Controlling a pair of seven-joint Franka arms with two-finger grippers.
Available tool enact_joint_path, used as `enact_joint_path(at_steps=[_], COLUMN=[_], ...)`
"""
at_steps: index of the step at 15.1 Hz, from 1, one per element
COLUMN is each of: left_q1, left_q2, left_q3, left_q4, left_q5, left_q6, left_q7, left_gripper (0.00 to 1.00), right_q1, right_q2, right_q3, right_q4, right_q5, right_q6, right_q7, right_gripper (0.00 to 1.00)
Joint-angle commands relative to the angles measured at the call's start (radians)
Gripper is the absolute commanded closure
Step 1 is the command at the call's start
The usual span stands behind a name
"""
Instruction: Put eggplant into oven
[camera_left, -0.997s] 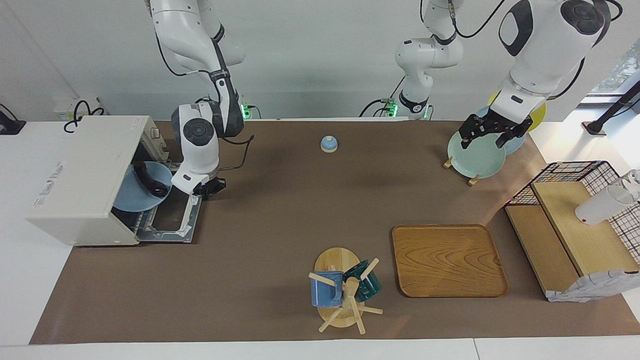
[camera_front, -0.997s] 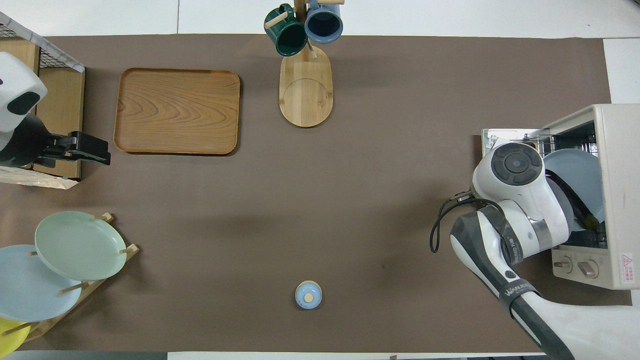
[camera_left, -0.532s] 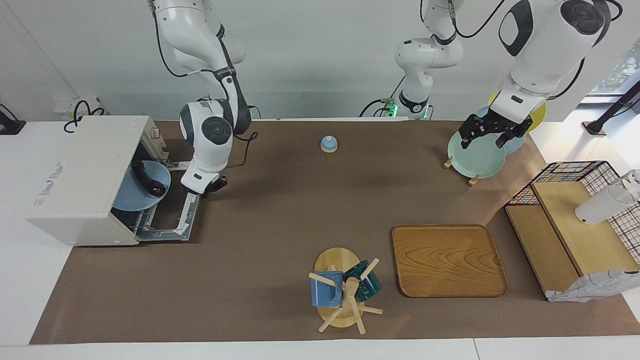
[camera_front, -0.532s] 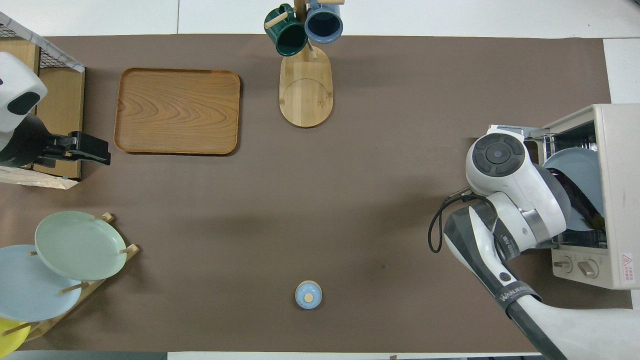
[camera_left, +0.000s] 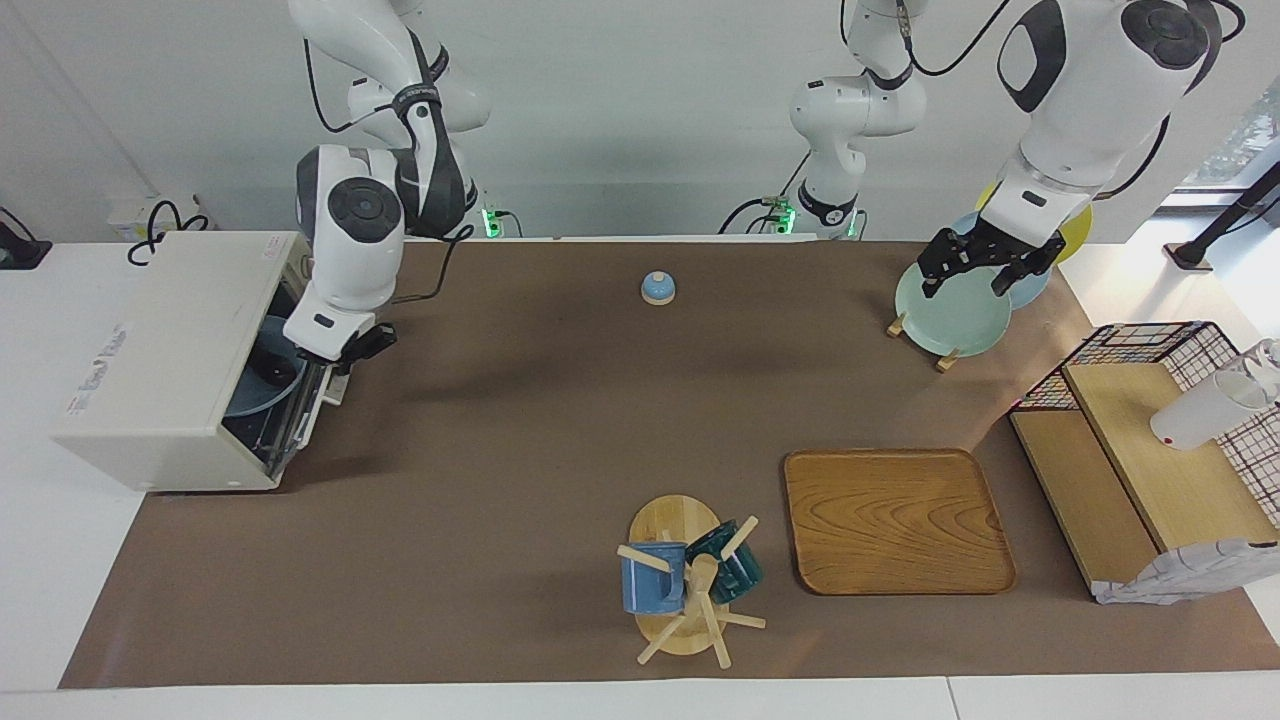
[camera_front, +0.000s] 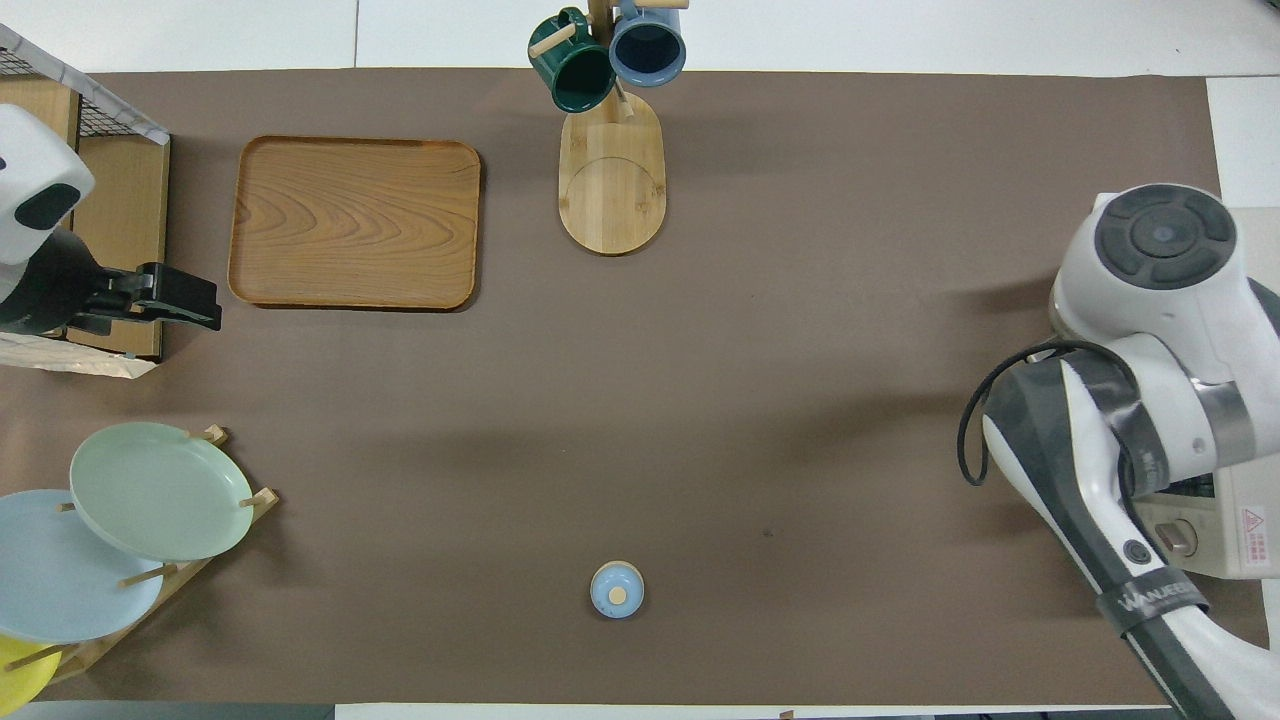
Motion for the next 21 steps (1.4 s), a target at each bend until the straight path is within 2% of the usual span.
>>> enact_joint_path(at_steps=[1,7,10,12,15,16,18,21], left_q1=[0.005,0.005,0.005,0.005,0.005,0.005,0.005,0.005], left_q2=[-0.011,-0.011,-0.011,-0.011,-0.011,-0.011,-0.011,-0.011], left_q3=[-0.003,-0.003,-0.003,-0.003,-0.003,-0.003,-0.003,-0.003], left_q4=[-0.013,-0.013,-0.013,-0.013,-0.013,-0.013,-0.013,-0.013], left_q5=[0.001,0.001,0.001,0.001,0.001,0.001,0.001,0.001], left_q6=[0.012,0.014,0.014,0.012,0.014,0.014,0.014,0.014], left_q7=[-0.008,-0.008,-0.008,-0.008,-0.008,-0.008,-0.008,-0.008], left_gripper=[0.00,0.00,0.00,0.00,0.00,0.00,0.00,0.00], right_q1=[-0.059,-0.080,-0.086,-0.088,-0.114,-0.129,-0.138,-0.140], right_q2=[-0.018,-0.087,-0.133,-0.135,-0.118,-0.117,-0.118,-0.115], right_q3=[-0.008,-0.011,-0.011,-0.011,-0.012,-0.014,-0.016,-0.014], right_q4=[-0.006,-0.006,0.029,0.121,0.228,0.241,0.232,0.239], right_q5=[0.007,0.051,0.120,0.198,0.336,0.410,0.449,0.455], right_q6=[-0.016,-0.098,-0.169,-0.270,-0.344,-0.349,-0.339,-0.327], right_q7=[-0.060,-0.081,-0.087,-0.086,-0.086,-0.081,-0.069,0.009], right_gripper=[1.00,0.99,0.89,0.79,0.60,0.46,0.00,0.00])
